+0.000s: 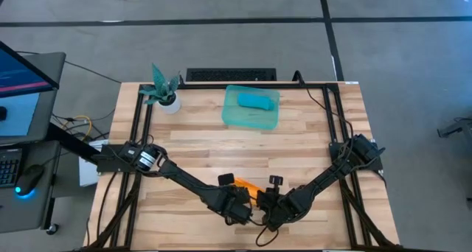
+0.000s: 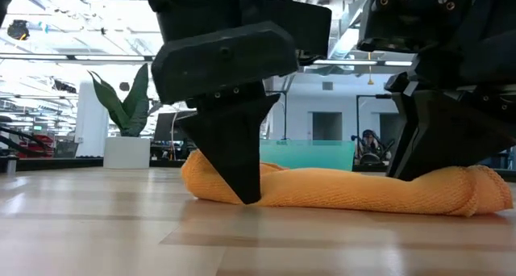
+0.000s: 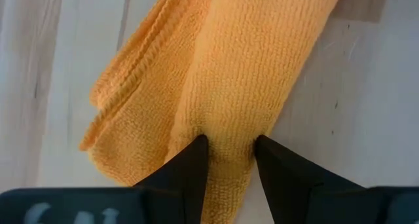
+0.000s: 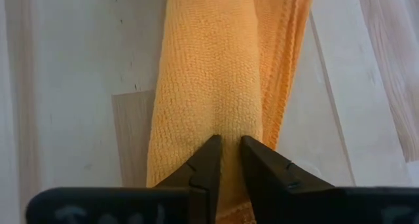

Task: Roll microfiber towels into tight, uniform cylinder then place into a basket
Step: Roll the yellow microfiber towel

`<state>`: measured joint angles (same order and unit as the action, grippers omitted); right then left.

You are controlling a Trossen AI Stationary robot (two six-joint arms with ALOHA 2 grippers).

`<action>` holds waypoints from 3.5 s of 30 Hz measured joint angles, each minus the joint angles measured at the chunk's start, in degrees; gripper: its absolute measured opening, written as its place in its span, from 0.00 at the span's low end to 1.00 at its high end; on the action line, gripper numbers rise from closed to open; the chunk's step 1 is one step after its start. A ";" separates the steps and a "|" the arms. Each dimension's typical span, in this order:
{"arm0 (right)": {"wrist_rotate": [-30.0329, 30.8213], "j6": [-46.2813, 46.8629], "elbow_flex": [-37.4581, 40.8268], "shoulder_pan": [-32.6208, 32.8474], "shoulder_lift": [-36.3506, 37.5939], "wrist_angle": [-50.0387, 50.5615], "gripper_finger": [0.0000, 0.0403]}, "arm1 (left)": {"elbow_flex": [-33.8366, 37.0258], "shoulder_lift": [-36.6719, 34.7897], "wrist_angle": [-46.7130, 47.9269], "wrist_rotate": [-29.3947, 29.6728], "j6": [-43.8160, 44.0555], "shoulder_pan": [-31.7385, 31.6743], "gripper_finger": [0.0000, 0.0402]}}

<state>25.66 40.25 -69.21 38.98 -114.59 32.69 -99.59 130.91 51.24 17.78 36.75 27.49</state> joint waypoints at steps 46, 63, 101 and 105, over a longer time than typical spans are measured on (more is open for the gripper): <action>20.36 -0.39 -5.85 15.24 -0.36 23.94 0.24 | 0.17 0.07 -8.02 -4.04 12.09 0.45 0.30; 13.00 -7.98 -4.22 11.39 -0.15 9.03 0.24 | 0.15 0.04 -8.18 -4.22 12.06 0.10 0.30; 7.60 -7.19 3.65 6.73 0.22 1.95 0.43 | 0.11 0.07 -8.17 -3.95 9.36 0.08 0.30; 7.20 -7.30 3.67 6.35 0.13 1.38 0.24 | 0.12 0.07 -8.15 -3.95 9.34 0.08 0.30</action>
<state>32.85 32.95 -65.54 45.33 -114.45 34.06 -99.47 130.98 43.09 13.82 46.09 27.57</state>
